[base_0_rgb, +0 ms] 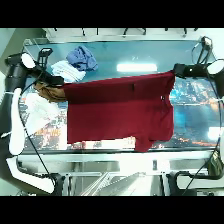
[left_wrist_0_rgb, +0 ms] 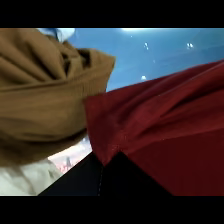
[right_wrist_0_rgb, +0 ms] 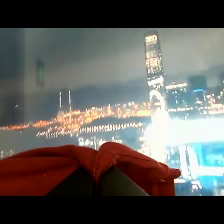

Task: Fold the shirts.

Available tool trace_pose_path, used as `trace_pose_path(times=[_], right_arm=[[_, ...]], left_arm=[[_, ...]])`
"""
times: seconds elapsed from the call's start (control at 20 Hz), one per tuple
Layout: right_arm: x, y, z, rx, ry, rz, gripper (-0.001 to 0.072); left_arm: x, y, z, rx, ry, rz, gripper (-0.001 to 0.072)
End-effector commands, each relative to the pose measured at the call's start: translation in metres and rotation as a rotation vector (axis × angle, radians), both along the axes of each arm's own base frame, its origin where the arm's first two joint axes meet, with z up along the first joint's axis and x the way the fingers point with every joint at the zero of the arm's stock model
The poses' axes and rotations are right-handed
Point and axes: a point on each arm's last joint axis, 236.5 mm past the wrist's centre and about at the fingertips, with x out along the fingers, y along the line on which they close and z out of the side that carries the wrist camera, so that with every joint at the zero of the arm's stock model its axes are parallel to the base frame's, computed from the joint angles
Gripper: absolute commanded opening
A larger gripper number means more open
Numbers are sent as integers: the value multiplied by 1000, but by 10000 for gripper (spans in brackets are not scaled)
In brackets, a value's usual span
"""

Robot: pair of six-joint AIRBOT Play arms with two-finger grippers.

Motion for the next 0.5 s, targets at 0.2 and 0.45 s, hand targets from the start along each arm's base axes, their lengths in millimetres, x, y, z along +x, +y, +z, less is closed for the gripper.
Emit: trace_pose_path(times=[0.2, 0.45], right_arm=[[-22, -14, -58, 8, 203, -11, 25], [-73, -15, -105, 34, 475, 18, 25]], left_arm=[[-36, -7, -51, 55, 218, -19, 23], [-83, -7, -94, 50, 354, -12, 23]])
